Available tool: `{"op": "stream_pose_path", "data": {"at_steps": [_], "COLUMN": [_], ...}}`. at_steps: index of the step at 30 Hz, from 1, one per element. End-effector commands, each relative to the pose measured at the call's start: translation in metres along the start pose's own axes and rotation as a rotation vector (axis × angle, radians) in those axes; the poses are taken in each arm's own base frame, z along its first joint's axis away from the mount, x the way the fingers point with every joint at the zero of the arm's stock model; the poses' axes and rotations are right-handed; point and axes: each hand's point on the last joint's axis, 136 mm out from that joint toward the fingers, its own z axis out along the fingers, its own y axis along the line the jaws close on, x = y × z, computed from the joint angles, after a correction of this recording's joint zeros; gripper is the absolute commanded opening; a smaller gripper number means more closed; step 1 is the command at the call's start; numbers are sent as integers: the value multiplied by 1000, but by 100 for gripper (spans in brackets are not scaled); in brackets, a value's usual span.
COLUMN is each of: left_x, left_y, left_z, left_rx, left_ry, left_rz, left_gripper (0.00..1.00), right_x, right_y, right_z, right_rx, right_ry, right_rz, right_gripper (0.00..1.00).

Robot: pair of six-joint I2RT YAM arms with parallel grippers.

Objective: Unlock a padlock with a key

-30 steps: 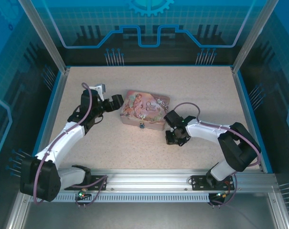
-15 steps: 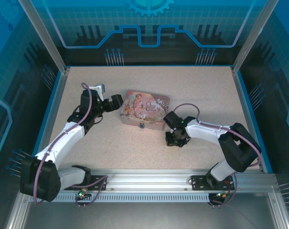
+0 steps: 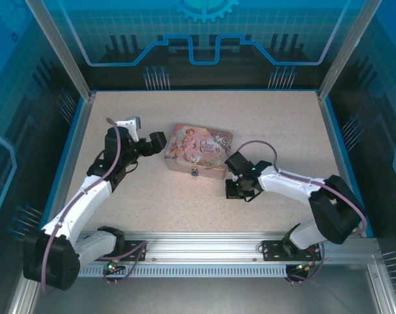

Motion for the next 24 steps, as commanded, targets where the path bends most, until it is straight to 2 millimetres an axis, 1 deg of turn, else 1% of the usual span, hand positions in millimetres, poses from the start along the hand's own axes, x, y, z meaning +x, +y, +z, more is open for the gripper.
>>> {"op": "stream_pose_path", "data": {"at_steps": [1,4,8,11,14,17,20,24], "left_x": [2,8,20,31,38,44,54,61], "left_y": [-17,-29,-48,-71,-98,-116,-118,-122], "left_z": [-9,-13,-12,-9,-9,-8,1,7], "left_rx": [98,160,253,355,463,516,473,446], "left_ry": [2,38,99,163,196,232,293,301], "left_rz": [10,-25,-124,-204,-239,-330,-536,-794], "left_gripper": [99,99,99,98,97,98,98,98], "right_x": [-19,-35,-56,-72,-86,-102,-116,-128], "right_y": [25,39,53,67,80,88,92,103], "right_z": [-21,-40,-67,-90,-114,-139,-156,-162], "right_rx": [-161,-259,-372,-454,-527,-562,-565,-588], "right_ry": [-115,-213,-331,-414,-508,-618,-696,-722], "right_rz": [-27,-19,-4,-12,-42,-73,-98,-133], "right_gripper": [0,0,0,0,0,0,0,0]}}
